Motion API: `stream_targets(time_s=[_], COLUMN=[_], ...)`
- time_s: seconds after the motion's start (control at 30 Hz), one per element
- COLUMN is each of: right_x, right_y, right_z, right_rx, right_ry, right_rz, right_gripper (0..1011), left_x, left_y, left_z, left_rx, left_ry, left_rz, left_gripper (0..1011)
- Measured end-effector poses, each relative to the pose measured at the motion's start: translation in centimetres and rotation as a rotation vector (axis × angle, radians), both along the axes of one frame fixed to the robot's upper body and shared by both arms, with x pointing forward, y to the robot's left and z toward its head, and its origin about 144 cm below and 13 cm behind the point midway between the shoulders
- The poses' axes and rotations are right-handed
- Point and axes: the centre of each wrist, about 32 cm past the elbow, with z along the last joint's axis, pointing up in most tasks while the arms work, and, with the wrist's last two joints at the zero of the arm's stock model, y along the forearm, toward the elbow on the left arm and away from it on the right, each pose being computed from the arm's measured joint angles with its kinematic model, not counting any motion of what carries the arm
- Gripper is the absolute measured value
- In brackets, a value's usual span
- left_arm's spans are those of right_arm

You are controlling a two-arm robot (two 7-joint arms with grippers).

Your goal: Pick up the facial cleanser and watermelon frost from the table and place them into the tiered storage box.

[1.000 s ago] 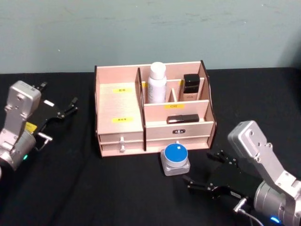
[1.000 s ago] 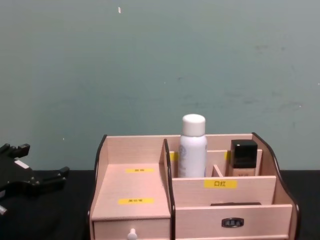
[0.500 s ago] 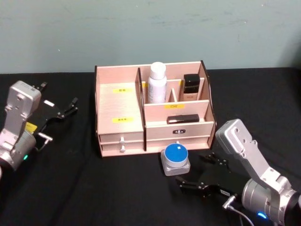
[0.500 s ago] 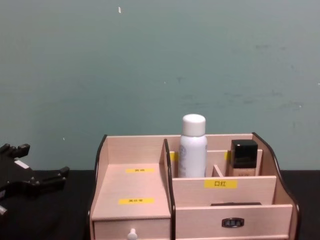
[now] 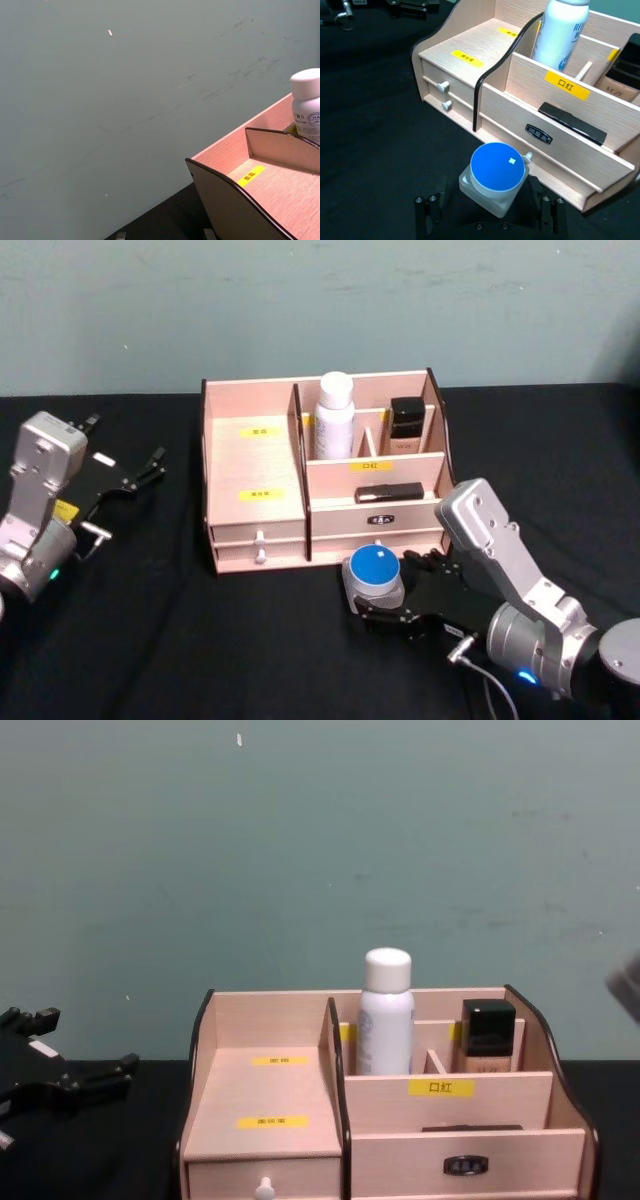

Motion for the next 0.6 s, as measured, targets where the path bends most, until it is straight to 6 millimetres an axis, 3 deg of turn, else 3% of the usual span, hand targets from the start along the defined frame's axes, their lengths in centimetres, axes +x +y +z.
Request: stream_targets(time_s=[0.6], right_x=[0.8], right_y=[1.7], right_z=[-0.5], right_rx=[-0.010], right_ry=[-0.003], right_rz=[-0.025], right_gripper=[1002], left_x=[0.0], left_y=[0.0], left_z=[0.0], left_rx=[0.000], left_ry=[0.000], left_rz=[0.000], left_gripper=[1001])
